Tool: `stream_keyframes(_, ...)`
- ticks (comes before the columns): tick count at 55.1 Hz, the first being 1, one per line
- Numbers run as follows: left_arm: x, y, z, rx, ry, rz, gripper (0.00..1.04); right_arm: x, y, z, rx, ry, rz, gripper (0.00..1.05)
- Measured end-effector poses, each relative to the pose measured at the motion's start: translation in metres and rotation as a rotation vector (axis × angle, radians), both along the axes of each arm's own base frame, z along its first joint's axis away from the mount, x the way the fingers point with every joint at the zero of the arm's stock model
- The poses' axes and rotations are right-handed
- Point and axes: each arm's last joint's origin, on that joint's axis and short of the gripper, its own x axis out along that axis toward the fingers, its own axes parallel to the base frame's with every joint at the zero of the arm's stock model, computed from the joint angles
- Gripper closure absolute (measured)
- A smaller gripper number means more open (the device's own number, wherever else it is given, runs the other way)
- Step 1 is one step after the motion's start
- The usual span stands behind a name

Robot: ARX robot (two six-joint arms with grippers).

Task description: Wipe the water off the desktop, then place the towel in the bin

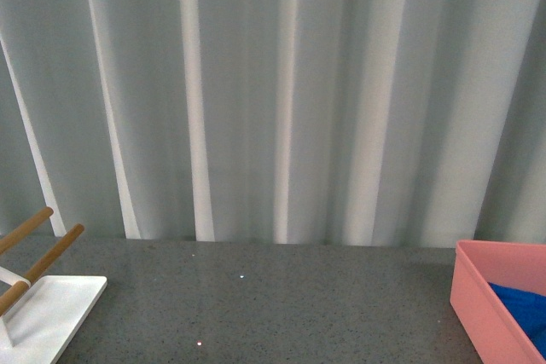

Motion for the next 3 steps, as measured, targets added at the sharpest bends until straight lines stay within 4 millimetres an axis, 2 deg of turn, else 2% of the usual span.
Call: stream_keyframes(3, 0.0000, 0.0000, 0.0000, 0.000, 0.000, 0.000, 0.07, 0.0000, 0.0000, 0.0000, 0.000, 0.000, 0.000, 0.07)
